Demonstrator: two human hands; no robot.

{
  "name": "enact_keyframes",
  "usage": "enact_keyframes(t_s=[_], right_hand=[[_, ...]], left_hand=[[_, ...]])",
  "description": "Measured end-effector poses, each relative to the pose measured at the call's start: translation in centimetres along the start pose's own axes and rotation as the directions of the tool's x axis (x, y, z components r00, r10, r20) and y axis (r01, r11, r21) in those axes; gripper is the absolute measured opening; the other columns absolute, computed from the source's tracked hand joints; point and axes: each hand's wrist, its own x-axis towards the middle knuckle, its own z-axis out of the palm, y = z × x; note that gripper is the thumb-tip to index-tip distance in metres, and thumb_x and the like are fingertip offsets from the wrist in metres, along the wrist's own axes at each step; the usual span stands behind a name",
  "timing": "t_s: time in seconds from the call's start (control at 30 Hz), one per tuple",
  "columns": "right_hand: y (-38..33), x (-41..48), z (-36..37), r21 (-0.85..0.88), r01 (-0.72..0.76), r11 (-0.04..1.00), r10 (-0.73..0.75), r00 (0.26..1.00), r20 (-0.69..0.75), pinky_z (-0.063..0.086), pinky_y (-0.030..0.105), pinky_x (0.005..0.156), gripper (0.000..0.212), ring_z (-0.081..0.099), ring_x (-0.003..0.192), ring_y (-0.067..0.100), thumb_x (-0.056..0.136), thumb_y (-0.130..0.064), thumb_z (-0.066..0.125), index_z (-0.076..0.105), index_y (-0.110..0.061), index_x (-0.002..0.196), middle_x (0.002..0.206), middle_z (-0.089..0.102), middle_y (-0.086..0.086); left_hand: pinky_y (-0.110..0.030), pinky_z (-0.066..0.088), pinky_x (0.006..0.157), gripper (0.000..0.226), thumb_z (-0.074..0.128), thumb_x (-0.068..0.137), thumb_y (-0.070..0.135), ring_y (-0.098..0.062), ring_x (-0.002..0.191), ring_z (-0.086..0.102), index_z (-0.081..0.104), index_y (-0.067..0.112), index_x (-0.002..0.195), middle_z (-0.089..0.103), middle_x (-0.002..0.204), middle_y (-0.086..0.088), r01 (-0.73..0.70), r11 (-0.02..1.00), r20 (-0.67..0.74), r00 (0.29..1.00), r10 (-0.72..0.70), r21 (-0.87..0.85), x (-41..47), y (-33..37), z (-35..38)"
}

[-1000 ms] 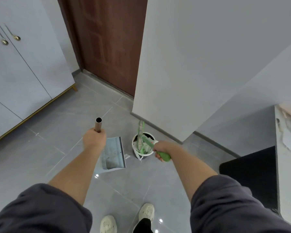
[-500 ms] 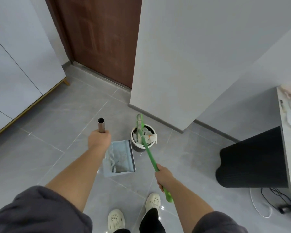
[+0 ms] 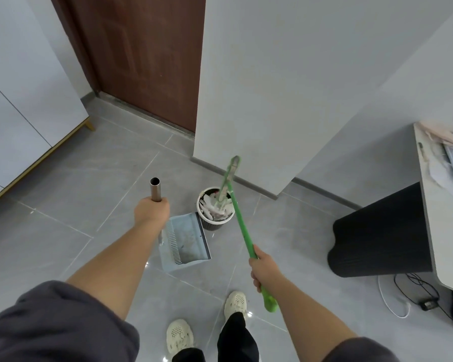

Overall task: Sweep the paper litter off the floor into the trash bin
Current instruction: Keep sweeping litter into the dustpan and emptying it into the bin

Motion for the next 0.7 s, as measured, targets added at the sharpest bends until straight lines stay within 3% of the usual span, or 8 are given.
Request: enact_keyframes(t_s=[0.23, 0.3, 0.5, 0.7], right_hand=[[1.6, -1.8, 0.1, -0.100, 0.056, 0.993, -0.057, 0.998, -0.011, 0.043, 0.021, 0.037, 0.055, 0.046, 0.055, 0.016, 0.098, -0.020, 0.031, 0.024, -0.042, 0.148, 0.081, 0.049, 0.001], [1.3, -1.8, 0.2, -0.064, 0.059, 0.996, -0.062, 0.997, -0.036, 0.045, 0.023, 0.039, 0.055, 0.046, 0.057, 0.017, 0.098, -0.021, 0.031, 0.023, -0.043, 0.147, 0.081, 0.049, 0.002], [-0.3, -0.4, -1.2, 0.146, 0.026, 0.989, -0.023, 0.999, -0.024, 0.039, 0.021, 0.037, 0.058, 0.040, 0.046, 0.018, 0.096, -0.016, 0.035, 0.027, -0.040, 0.148, 0.066, 0.044, 0.006], [0.5, -0.5, -2.1, 0.057, -0.013, 0.998, 0.017, 0.996, -0.086, 0.041, 0.022, 0.040, 0.057, 0.044, 0.051, 0.019, 0.096, -0.018, 0.032, 0.025, -0.040, 0.148, 0.075, 0.048, 0.006]], left_hand=[[-0.038, 0.052, 0.073, 0.027, 0.047, 0.088, 0.018, -0.043, 0.081, 0.071, 0.046, 0.015, 0.061, 0.054, 0.066, -0.009, 0.009, 1.000, 0.010, 1.000, -0.010, 0.015, 0.2, -0.4, 0.3], [-0.039, 0.053, 0.075, 0.026, 0.047, 0.088, 0.018, -0.043, 0.082, 0.071, 0.046, 0.015, 0.062, 0.057, 0.071, -0.011, 0.000, 1.000, 0.007, 1.000, 0.000, 0.025, 0.3, -0.2, 0.3], [-0.038, 0.050, 0.067, 0.028, 0.047, 0.087, 0.015, -0.042, 0.082, 0.071, 0.046, 0.014, 0.059, 0.048, 0.058, -0.006, -0.007, 0.999, 0.005, 1.000, 0.007, 0.040, 0.2, 0.0, 0.7], [-0.034, 0.045, 0.064, 0.028, 0.047, 0.087, 0.014, -0.042, 0.081, 0.071, 0.044, 0.014, 0.059, 0.048, 0.057, -0.007, -0.010, 0.999, 0.021, 1.000, 0.009, 0.052, 0.2, -0.2, 0.7]])
